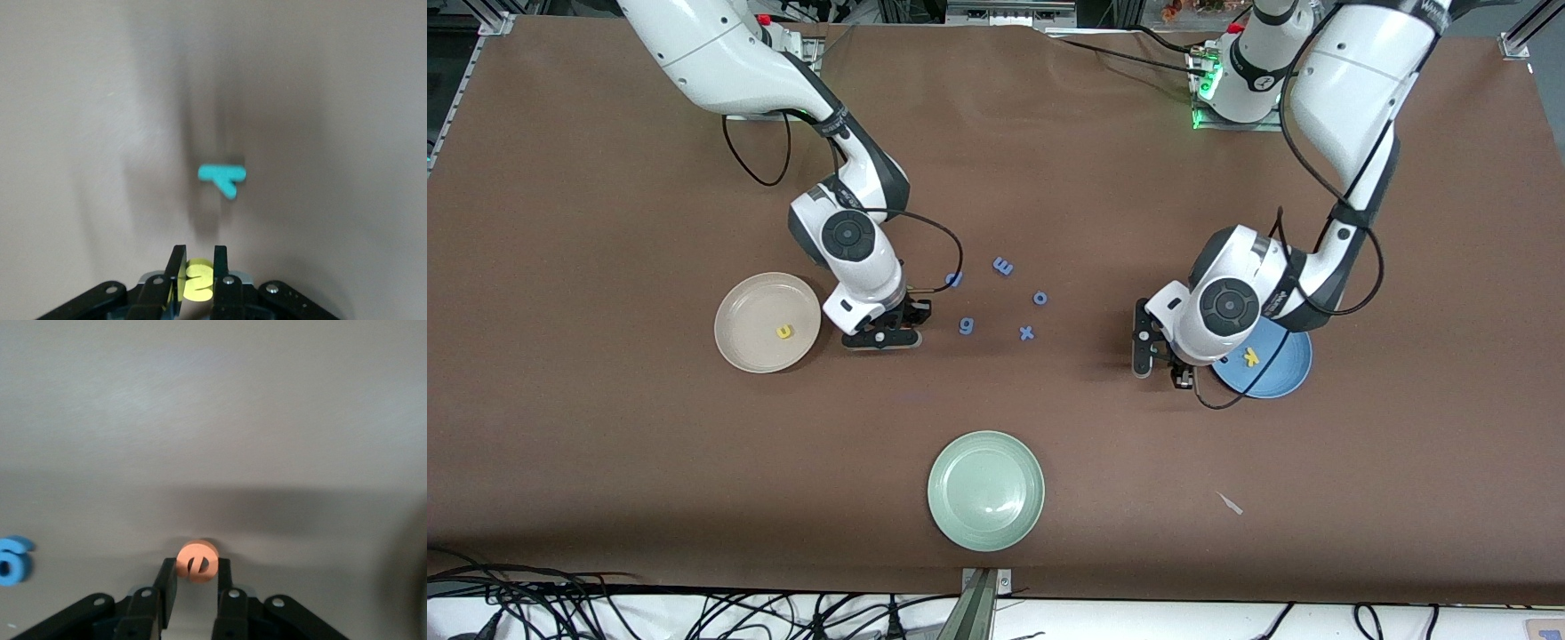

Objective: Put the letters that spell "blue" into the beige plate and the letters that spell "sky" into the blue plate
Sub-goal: 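Drop the 2 in the blue plate while the right gripper drops the e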

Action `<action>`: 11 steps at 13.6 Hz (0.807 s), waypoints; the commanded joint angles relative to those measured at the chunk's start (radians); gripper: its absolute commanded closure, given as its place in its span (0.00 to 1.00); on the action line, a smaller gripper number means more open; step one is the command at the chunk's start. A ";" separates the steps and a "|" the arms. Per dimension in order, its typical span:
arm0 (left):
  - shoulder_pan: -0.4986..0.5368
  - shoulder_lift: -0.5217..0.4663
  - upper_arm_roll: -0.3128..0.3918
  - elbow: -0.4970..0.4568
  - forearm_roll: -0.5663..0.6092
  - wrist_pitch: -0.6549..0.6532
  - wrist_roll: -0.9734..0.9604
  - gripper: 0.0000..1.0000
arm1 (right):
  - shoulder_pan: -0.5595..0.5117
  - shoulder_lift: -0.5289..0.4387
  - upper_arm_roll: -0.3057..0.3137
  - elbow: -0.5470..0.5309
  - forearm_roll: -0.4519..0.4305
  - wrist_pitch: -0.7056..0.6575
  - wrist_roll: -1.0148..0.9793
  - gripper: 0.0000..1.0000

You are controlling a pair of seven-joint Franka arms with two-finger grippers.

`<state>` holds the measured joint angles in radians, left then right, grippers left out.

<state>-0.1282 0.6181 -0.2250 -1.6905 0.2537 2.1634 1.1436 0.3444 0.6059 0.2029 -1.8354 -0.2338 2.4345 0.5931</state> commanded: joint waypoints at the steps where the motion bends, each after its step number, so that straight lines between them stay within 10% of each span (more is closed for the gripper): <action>1: 0.042 -0.038 0.018 0.022 0.027 -0.106 0.021 1.00 | -0.048 -0.119 -0.010 -0.034 0.008 -0.144 -0.167 0.74; 3: 0.120 -0.037 0.016 0.005 0.022 -0.108 0.012 0.90 | -0.102 -0.185 -0.029 -0.105 0.008 -0.160 -0.348 0.73; 4: 0.143 -0.037 0.013 0.002 0.019 -0.109 0.012 0.64 | -0.114 -0.207 -0.057 -0.145 0.008 -0.144 -0.427 0.73; 5: 0.147 -0.040 0.013 -0.003 0.018 -0.111 0.010 0.05 | -0.117 -0.239 -0.081 -0.195 0.008 -0.123 -0.481 0.73; 7: 0.168 -0.043 0.010 -0.005 0.016 -0.112 0.012 0.00 | -0.122 -0.279 -0.112 -0.296 0.008 -0.047 -0.509 0.69; 11: 0.145 -0.096 -0.052 0.017 0.012 -0.210 -0.225 0.00 | -0.128 -0.291 -0.117 -0.338 0.011 -0.012 -0.486 0.30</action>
<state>0.0343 0.5757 -0.2325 -1.6729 0.2536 2.0216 1.0648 0.2135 0.3574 0.0856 -2.1359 -0.2325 2.4113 0.1039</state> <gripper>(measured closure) 0.172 0.480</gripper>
